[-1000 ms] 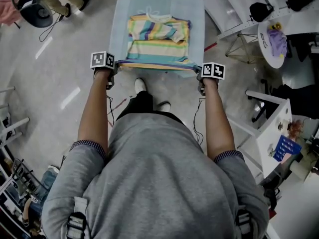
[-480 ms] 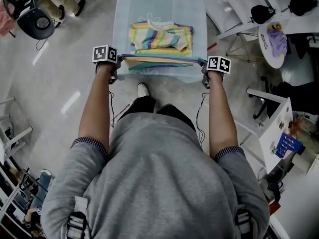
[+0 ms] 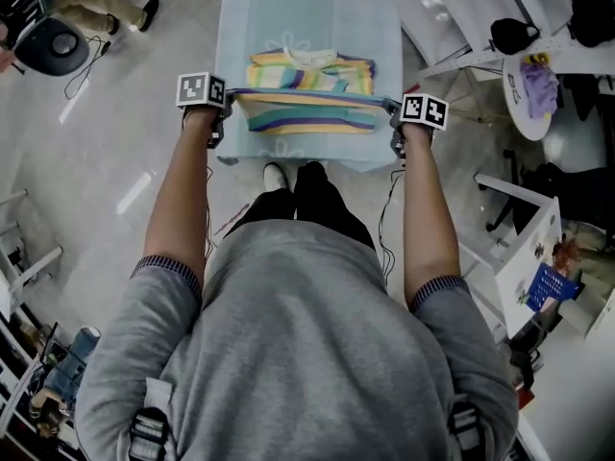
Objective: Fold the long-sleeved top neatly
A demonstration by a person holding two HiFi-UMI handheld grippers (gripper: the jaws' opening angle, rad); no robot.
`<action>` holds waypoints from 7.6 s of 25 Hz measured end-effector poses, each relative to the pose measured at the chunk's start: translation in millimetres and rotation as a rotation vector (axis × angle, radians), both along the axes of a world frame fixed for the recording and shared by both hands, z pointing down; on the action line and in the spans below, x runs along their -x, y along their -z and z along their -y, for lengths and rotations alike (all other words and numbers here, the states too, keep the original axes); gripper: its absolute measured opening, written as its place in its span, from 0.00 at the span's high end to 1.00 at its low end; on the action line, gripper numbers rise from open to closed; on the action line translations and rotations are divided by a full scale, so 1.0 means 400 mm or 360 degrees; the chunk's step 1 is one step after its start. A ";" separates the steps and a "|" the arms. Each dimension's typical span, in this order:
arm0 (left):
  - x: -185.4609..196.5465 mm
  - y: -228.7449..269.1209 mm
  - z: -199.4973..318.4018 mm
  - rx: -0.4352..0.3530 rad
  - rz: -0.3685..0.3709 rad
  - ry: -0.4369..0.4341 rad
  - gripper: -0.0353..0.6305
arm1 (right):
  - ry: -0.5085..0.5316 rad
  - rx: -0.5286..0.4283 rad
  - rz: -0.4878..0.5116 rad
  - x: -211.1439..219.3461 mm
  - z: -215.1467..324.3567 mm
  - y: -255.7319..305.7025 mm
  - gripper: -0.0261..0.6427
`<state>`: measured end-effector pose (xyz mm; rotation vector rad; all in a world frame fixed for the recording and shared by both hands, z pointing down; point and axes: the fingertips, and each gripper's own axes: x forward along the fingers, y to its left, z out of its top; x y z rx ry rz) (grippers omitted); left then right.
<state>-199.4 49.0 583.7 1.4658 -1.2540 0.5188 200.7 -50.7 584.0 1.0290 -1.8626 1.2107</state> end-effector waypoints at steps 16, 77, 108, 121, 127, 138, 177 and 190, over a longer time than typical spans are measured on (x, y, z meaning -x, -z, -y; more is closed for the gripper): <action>0.047 -0.099 0.259 0.0094 0.0076 0.0073 0.89 | 0.0107 0.0140 0.0009 0.053 0.264 -0.133 0.90; -0.481 0.027 0.223 -0.0521 0.0211 -0.0798 0.60 | 0.0159 -0.0303 -0.0180 0.044 0.127 -0.363 0.59; -0.376 0.101 0.229 -0.0525 0.0311 -0.0506 0.61 | 0.0010 -0.0177 0.0006 0.050 0.081 -0.272 0.89; -0.196 0.128 0.159 -0.0580 0.0256 -0.0412 0.61 | 0.0055 -0.0291 0.0022 0.163 0.077 -0.109 0.89; -0.100 0.153 0.142 -0.0635 0.0227 -0.0414 0.61 | 0.0123 -0.0379 0.0007 0.285 0.054 -0.027 0.89; 0.062 0.154 0.082 -0.0657 0.0196 -0.0352 0.61 | 0.0303 -0.0423 0.0056 0.564 0.000 0.026 0.89; 0.268 0.048 -0.025 -0.0514 0.0200 -0.0336 0.62 | 0.1096 -0.0159 0.0322 1.058 -0.384 -0.190 0.53; 0.154 0.114 -0.045 -0.0662 0.0073 -0.0485 0.61 | 0.1004 -0.0392 0.0291 0.840 -0.380 -0.004 0.48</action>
